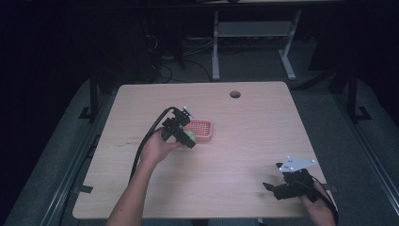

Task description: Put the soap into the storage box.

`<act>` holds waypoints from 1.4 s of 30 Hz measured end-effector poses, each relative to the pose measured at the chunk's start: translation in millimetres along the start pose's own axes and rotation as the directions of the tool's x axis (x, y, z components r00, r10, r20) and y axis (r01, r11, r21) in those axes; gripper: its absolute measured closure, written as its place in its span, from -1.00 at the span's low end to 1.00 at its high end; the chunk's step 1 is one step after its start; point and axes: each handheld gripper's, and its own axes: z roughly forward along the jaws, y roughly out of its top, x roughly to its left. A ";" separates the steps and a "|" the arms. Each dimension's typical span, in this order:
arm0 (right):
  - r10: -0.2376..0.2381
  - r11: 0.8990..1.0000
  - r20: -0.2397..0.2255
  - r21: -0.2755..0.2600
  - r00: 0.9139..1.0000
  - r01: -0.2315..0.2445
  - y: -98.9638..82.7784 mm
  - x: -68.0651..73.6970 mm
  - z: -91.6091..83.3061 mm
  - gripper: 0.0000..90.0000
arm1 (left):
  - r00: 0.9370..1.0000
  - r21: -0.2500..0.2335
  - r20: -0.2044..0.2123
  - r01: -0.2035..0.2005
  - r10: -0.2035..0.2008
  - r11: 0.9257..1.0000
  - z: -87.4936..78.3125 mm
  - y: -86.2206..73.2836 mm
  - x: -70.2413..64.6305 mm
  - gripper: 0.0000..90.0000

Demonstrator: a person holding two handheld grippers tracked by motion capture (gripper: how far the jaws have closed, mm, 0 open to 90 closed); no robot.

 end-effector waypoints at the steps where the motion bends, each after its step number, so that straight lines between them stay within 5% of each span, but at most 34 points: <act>1: 0.000 1.000 0.000 0.000 1.000 0.000 -0.1 -0.1 -0.1 -0.69 | 1.000 0.001 0.005 0.008 -0.008 1.000 0.0 0.7 0.6 -0.41; 42: 0.012 1.000 -0.004 -0.008 1.000 -0.012 -1.3 -1.3 -0.9 -0.69 | 0.999 -0.016 0.004 0.036 -0.036 0.999 1.9 55.9 20.9 -0.41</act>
